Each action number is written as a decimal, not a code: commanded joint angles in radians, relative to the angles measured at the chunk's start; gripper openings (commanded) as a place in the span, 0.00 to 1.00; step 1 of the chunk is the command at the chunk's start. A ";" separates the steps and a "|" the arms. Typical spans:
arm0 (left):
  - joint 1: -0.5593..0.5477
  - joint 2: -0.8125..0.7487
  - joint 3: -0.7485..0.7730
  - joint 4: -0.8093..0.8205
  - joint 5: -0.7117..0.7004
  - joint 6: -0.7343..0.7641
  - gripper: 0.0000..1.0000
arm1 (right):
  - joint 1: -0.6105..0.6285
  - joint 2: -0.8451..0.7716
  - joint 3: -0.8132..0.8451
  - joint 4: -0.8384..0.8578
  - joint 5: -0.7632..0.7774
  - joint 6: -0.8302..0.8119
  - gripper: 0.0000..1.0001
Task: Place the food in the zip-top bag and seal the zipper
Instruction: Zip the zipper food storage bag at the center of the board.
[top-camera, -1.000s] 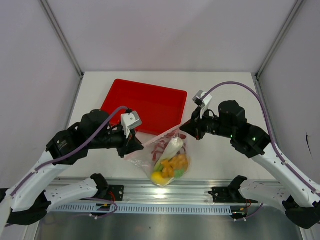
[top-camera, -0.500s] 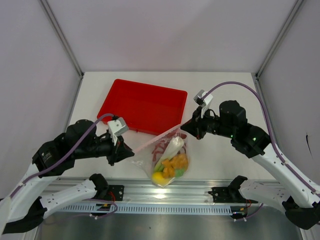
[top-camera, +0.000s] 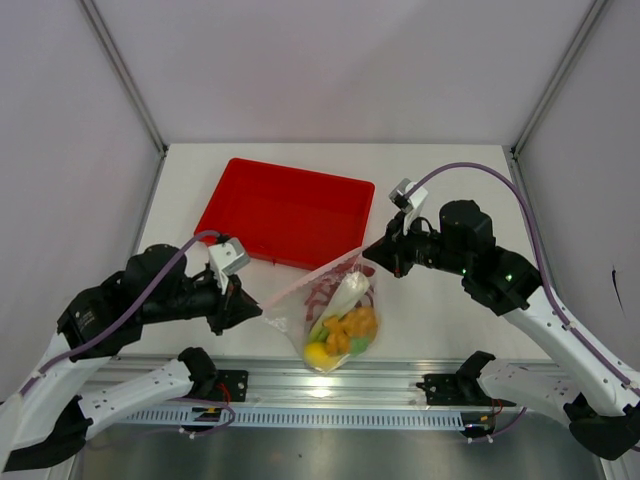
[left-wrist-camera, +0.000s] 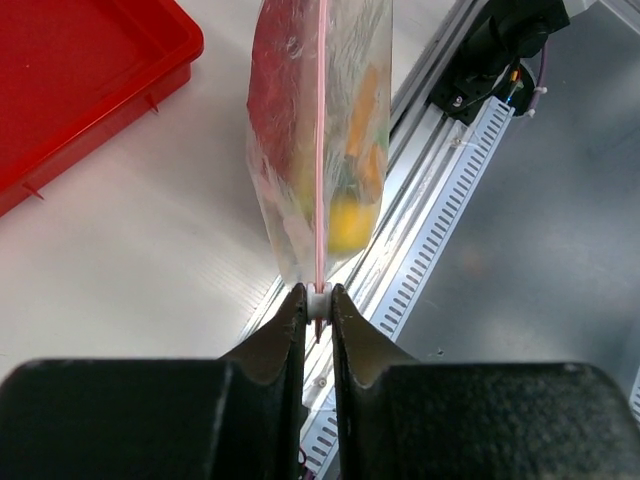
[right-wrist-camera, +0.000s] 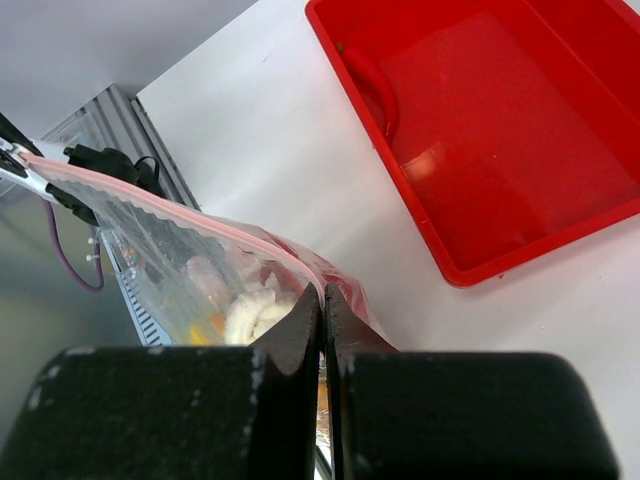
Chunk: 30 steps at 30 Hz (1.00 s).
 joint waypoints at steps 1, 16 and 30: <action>0.007 -0.019 0.008 -0.048 -0.019 -0.025 0.17 | -0.018 -0.022 0.004 0.054 0.046 0.004 0.00; 0.007 0.046 0.076 0.044 -0.091 0.007 0.99 | -0.018 -0.069 0.002 0.014 0.073 0.033 0.00; 0.007 0.072 0.113 0.093 -0.086 0.022 1.00 | -0.056 -0.093 -0.001 -0.077 0.320 0.067 0.00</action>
